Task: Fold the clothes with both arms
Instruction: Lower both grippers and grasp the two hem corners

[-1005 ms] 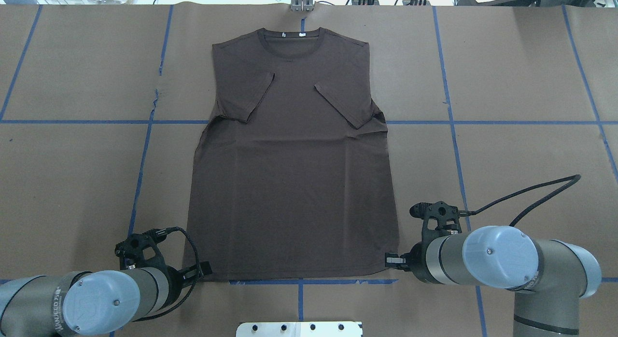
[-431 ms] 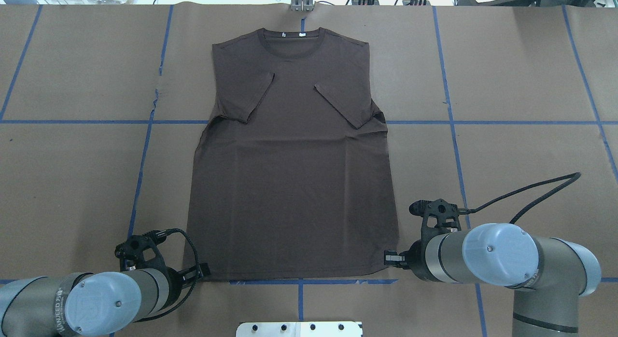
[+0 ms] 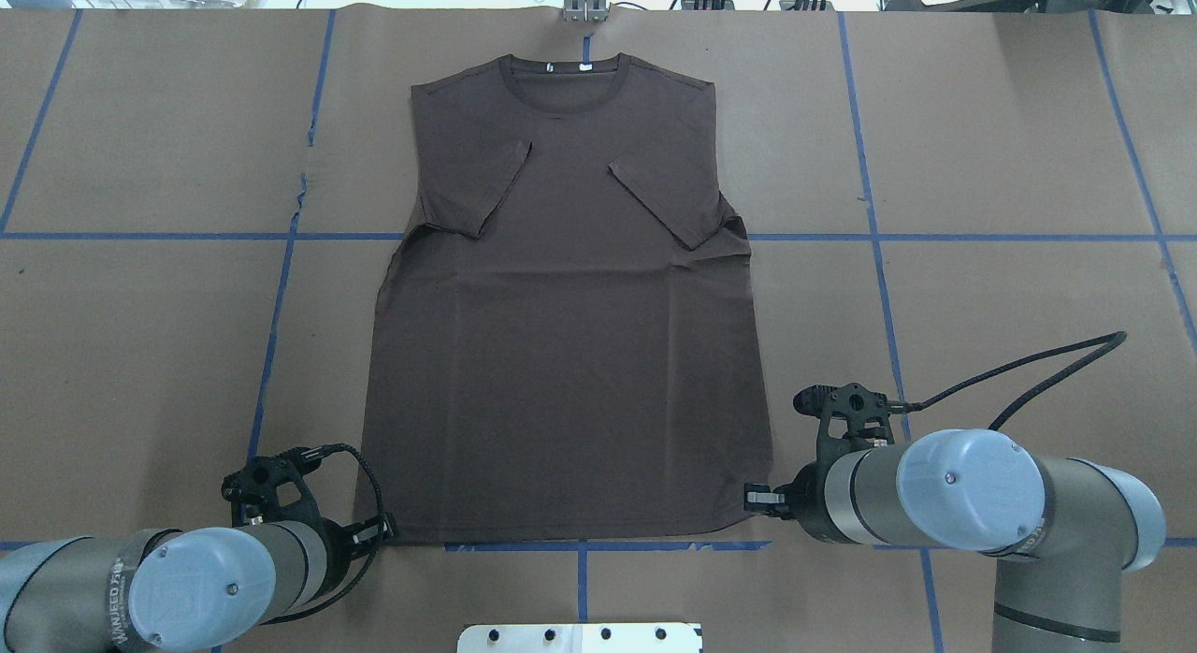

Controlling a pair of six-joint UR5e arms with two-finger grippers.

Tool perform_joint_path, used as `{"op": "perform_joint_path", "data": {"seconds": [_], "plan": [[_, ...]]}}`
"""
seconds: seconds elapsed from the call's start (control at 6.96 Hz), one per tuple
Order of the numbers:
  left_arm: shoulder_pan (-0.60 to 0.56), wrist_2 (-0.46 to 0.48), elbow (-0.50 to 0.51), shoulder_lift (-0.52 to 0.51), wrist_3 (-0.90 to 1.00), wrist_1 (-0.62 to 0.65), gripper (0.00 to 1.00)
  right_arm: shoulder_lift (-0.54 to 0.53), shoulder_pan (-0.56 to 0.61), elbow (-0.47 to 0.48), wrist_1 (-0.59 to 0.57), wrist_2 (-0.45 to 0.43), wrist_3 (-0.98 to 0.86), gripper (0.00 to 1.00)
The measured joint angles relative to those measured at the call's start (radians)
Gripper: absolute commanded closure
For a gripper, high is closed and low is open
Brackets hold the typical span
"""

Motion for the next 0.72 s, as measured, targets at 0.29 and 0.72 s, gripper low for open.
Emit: {"op": "perform_joint_path", "data": {"seconds": [0.29, 0.72], "plan": [[0.003, 0.000, -0.002, -0.001, 0.000, 0.015, 0.91, 0.000, 0.001, 0.000, 0.000, 0.000, 0.000, 1.00], [0.004, -0.001, -0.005, -0.008, 0.001, 0.018, 1.00, 0.000, 0.004, 0.000, 0.001, 0.002, -0.001, 1.00]]}}
